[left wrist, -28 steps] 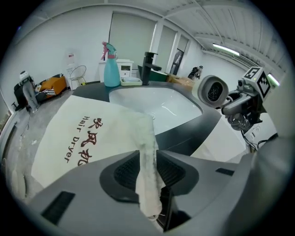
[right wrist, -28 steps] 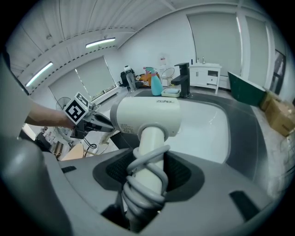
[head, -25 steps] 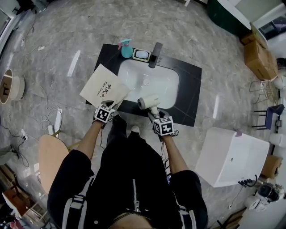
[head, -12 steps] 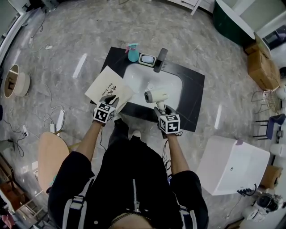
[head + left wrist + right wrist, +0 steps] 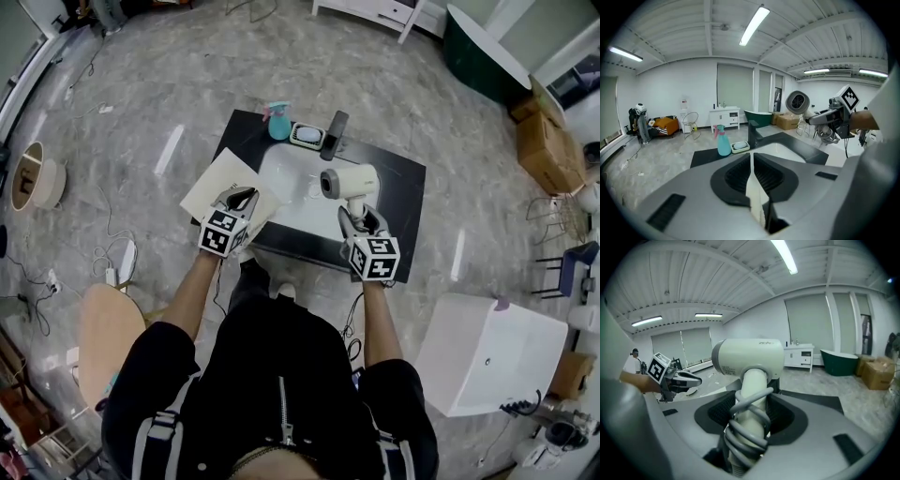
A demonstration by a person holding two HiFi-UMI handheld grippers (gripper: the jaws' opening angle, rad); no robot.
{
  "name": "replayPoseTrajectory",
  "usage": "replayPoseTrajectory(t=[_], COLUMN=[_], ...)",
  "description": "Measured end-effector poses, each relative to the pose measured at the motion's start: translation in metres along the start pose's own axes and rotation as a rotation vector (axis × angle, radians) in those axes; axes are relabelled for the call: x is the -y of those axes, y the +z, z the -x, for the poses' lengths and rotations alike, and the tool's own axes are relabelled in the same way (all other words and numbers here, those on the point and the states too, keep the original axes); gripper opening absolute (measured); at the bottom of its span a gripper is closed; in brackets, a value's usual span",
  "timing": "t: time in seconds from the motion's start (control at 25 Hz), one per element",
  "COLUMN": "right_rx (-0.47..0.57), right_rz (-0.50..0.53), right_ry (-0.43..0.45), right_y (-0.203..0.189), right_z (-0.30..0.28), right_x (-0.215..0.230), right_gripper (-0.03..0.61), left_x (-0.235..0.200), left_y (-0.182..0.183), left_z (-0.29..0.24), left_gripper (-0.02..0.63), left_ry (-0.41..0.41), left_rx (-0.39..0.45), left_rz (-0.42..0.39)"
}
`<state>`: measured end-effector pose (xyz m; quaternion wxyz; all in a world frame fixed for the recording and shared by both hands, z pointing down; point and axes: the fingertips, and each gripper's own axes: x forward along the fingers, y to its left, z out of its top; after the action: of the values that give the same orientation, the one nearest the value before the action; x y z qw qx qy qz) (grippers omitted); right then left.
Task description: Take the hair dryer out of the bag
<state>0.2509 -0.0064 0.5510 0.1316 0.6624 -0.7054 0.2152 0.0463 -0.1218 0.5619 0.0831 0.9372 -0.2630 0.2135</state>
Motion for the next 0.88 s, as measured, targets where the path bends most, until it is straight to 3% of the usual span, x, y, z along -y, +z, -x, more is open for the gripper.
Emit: replayPoseTrajectory(t=[0.52,0.88], right_rx=[0.196,0.238], right_rz=[0.028,0.035], right_ry=[-0.053,-0.086], right_y=[0.074,0.08], right_z=[0.037,0.047], right_x=[-0.007,-0.007], right_gripper=[0.221,0.219], left_x=[0.01,0.009], left_y=[0.097,0.105], left_z=[0.021,0.03], left_gripper=[0.04,0.039], left_ry=[-0.003,-0.009], left_rx=[0.196,0.217], left_rz=[-0.058,-0.091])
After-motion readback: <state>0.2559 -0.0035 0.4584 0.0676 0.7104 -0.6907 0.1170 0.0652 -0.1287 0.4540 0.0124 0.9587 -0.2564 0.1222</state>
